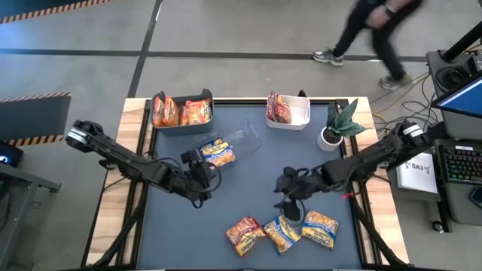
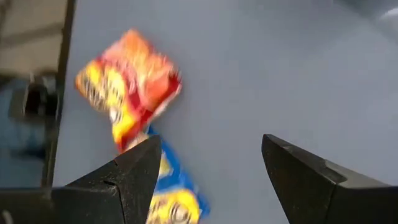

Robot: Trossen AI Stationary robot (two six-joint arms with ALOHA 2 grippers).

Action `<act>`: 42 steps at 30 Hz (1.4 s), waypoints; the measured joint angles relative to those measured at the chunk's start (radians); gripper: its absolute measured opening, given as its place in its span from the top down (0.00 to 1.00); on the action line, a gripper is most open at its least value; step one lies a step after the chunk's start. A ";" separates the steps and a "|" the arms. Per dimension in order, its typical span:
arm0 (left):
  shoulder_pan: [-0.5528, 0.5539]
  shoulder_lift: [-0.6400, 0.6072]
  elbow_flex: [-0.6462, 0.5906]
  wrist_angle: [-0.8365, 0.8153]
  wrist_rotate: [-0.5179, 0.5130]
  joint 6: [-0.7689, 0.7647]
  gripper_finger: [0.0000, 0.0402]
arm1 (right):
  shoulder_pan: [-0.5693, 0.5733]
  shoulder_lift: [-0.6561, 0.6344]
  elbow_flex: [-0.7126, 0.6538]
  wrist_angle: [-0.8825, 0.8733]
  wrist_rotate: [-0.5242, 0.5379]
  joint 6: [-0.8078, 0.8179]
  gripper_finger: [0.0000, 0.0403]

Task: Sort Maruchan noodles
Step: Put the blue noodle pack into the transparent bin

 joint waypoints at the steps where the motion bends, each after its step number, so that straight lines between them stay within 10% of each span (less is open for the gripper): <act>1: 0.000 0.005 0.000 0.001 -0.015 -0.001 0.60 | 0.011 0.023 0.036 -0.053 -0.006 -0.004 0.34; 13: 0.000 -0.006 0.001 0.009 -0.030 -0.003 0.60 | 0.102 0.292 0.292 -0.354 -0.017 -0.143 0.34; 42: -0.001 -0.006 0.001 0.067 -0.045 -0.010 0.60 | 0.053 0.339 -0.095 0.417 -0.274 -0.123 0.36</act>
